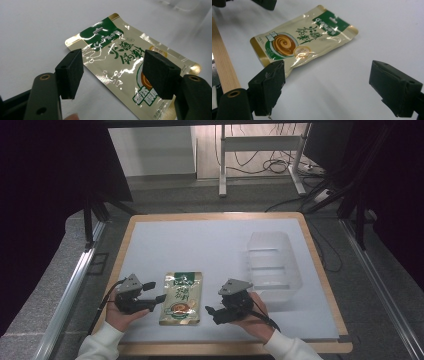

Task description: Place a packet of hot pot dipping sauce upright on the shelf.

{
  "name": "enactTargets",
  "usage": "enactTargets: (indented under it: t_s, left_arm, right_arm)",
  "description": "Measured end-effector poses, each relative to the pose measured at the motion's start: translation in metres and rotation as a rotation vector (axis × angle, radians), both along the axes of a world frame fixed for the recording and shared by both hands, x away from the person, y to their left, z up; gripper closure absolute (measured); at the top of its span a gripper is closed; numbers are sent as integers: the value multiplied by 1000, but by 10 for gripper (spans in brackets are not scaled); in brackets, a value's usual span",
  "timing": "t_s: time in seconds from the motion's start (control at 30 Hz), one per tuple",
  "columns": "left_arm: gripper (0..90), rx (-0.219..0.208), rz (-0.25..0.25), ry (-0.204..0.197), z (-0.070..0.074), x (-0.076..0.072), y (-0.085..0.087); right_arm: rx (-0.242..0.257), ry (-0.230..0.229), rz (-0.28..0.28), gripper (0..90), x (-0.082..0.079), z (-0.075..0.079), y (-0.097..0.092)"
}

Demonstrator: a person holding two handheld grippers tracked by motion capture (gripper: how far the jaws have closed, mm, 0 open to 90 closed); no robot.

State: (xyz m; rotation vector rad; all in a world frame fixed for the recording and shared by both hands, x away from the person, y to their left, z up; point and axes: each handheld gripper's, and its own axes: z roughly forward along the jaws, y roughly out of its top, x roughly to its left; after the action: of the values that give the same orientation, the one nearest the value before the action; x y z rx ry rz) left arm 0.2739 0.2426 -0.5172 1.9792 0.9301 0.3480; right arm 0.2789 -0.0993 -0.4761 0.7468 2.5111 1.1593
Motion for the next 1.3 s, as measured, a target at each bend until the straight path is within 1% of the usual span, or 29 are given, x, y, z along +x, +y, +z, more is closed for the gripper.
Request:
enactTargets:
  t_s: [0.07, 0.1, 0.17, 0.27, 0.4, 0.43, 0.5, 0.53, 0.57, 0.7, 0.77, 0.93, 1.07, 1.17, 1.23, 1.3]
  left_arm:
    - [329, -4, -5, 1, 0, 0, 0]
    - [329, -4, -5, 1, 0, 0, 0]
    - [329, -6, -19, 1, 0, -2, -2]
    - [323, -6, -31, 0, 0, -2, -3]
    - [323, -2, -28, 4, 0, -2, -3]
    - [323, 9, -23, 6, -1, -1, -4]
    - [323, 11, -20, 8, -2, 0, -3]
    - [323, 8, -18, 9, -2, 0, -3]
    - [323, 1, -13, 9, -1, 0, -3]
    - [324, -1, -11, 11, -1, 1, -2]
    - [325, -6, -16, 13, -1, 3, -3]
    - [325, -4, -28, 8, 0, 3, -4]
    - [325, -6, -25, 7, 0, 3, -3]
    - [325, -4, -26, 7, 0, 3, -3]
    - [325, 0, -25, 8, -1, 4, -3]
    - [325, 2, -27, 10, -1, 5, -3]
  right_arm:
    - [11, 6, -1, 143, 2, 4, -4]
    - [11, 2, 0, 144, 3, 5, -5]
    - [10, 12, 5, 145, 4, 8, -7]
    - [3, 12, 22, 145, 3, 12, -6]
    - [1, 5, 38, 153, 3, 16, -3]
    - [-2, 5, 43, 156, 6, 19, 0]
    - [-26, 5, 58, 157, 10, 22, 4]
    - [-29, 0, 66, 162, 13, 24, 5]
    - [-24, 0, 65, 165, 15, 26, 5]
    - [-10, 2, 62, 178, 25, 36, 6]
    - [-10, 2, 66, 179, 31, 41, 7]
    - [-12, 18, 74, 186, 40, 54, 12]
    - [-20, 32, 82, 198, 50, 58, 17]
    - [-23, 38, 75, 218, 57, 59, 21]
    - [-25, 44, 78, 227, 60, 60, 22]
    - [-33, 57, 88, 240, 67, 61, 26]
